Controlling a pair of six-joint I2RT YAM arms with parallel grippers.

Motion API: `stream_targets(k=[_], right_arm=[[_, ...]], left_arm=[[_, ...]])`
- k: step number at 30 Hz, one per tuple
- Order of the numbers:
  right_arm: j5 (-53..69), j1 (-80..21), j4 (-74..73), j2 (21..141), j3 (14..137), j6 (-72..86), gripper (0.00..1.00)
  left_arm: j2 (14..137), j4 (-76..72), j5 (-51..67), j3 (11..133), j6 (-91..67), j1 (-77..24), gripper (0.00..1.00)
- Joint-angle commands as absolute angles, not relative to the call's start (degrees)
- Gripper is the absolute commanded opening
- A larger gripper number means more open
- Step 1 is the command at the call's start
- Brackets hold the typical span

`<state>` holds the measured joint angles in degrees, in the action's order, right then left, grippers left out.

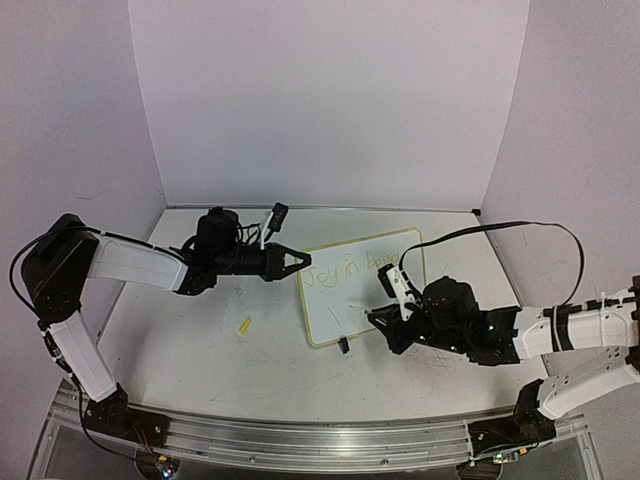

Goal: Write a sentence on the whiteboard

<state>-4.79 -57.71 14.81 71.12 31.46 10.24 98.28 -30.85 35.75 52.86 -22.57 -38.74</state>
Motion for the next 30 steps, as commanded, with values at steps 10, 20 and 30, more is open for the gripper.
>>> stream_targets(k=[10,20,30], right_arm=[[-1.94,-59.65,26.24,77.61,34.43,0.63,0.00],[-3.01,-59.62,31.74,75.27,30.23,0.87,0.00],[-4.67,-59.66,34.76,73.91,27.62,3.34,0.00]], left_arm=[[98.64,-26.67,28.99,52.81,-19.78,-38.41,0.00],[98.93,-26.62,28.85,52.82,-20.30,-38.51,0.00],[98.70,-26.46,28.87,52.56,-20.48,-38.49,0.00]])
